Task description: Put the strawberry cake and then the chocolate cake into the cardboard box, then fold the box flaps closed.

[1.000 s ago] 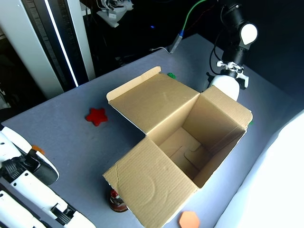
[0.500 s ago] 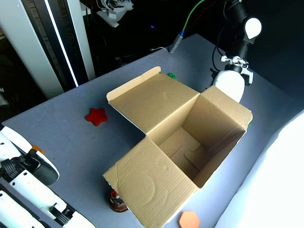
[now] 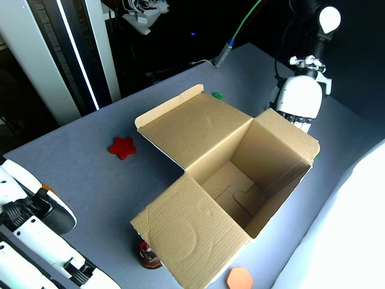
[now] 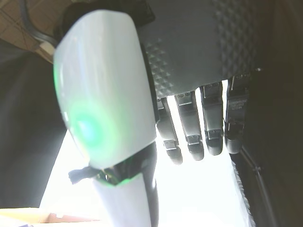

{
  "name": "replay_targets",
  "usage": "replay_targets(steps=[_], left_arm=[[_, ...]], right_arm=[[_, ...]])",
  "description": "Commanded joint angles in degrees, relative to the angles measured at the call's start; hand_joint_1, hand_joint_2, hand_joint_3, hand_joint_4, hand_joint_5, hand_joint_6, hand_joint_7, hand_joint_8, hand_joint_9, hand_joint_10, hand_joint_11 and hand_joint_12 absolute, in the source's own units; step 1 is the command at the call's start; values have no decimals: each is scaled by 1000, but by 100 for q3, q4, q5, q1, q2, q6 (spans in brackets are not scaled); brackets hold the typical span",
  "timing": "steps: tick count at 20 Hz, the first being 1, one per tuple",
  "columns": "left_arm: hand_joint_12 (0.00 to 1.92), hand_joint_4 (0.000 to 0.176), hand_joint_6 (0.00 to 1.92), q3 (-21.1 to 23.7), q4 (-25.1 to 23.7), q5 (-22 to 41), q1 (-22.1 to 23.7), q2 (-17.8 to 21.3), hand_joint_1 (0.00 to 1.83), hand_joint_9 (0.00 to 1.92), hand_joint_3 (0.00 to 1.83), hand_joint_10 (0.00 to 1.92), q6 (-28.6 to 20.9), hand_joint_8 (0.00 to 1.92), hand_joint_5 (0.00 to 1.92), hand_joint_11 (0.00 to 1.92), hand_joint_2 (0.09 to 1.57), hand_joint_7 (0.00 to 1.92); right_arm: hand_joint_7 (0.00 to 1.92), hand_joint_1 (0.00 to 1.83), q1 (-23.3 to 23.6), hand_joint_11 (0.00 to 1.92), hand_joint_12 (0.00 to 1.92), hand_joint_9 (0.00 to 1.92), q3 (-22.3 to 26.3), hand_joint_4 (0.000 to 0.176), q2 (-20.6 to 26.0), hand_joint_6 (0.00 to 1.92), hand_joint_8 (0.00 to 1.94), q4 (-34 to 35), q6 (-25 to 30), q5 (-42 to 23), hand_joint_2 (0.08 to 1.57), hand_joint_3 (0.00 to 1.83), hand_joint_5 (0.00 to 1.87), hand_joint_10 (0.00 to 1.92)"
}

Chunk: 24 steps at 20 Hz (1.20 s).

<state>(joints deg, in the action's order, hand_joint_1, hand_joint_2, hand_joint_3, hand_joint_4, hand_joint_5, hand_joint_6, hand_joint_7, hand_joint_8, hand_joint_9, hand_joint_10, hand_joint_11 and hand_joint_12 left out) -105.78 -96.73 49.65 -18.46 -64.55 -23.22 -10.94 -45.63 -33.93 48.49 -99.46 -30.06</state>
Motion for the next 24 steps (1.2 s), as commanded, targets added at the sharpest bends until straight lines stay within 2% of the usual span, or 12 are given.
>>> replay_targets(steps=[1,2,8,13,15,17,18,21,24], left_arm=[[1921,0,1511,-20,268,45,137,102,1074,250,2,1898,-42,1853,605,269,1372,469],[1921,0,1500,-19,85,58,306,149,1080,265,0,1905,-131,1847,619,284,1368,467],[1921,0,1493,-65,-494,114,962,332,1082,271,1,1919,-369,1857,619,297,1368,467],[1921,0,1524,-77,-740,122,1175,478,1070,278,2,1912,-408,1862,594,297,1377,465],[1921,0,1505,-46,-874,123,1377,547,1076,281,0,1911,-426,1842,601,293,1370,485],[1921,0,1458,-27,-1038,147,1634,583,1092,294,0,1905,-443,1835,625,298,1359,497],[1921,0,1439,-30,-1148,176,1848,587,1099,298,0,1884,-461,1829,637,300,1353,502],[1921,0,1537,-79,-1568,236,2431,514,1065,260,4,1887,-529,1833,583,275,1374,482],[1921,0,1495,-138,-1863,349,2886,396,1083,255,0,1822,-631,1807,623,252,1360,489]], right_arm=[[123,1010,50,0,310,95,-2,16,83,4,4,-174,-17,-587,1029,2,128,4],[155,1014,52,0,382,118,-2,11,83,8,8,-174,-17,-587,1022,0,145,10],[148,1022,64,0,274,100,-2,12,83,4,1,-174,-18,-587,1023,0,131,0],[107,1008,69,0,214,78,-2,8,83,3,0,-174,-36,-587,1039,5,133,1],[118,969,71,0,309,94,-2,11,83,3,2,-174,-42,-587,1049,7,134,6],[110,971,71,0,260,87,-2,10,83,0,0,-174,-46,-587,1050,4,117,1],[92,949,71,0,207,77,-2,18,82,0,0,-174,-53,-587,1062,8,94,0],[57,968,72,0,136,59,4,10,82,0,0,-174,-71,-587,1062,5,59,0],[62,973,73,0,17,50,8,6,82,9,1,-174,-74,-587,1062,3,81,7]])
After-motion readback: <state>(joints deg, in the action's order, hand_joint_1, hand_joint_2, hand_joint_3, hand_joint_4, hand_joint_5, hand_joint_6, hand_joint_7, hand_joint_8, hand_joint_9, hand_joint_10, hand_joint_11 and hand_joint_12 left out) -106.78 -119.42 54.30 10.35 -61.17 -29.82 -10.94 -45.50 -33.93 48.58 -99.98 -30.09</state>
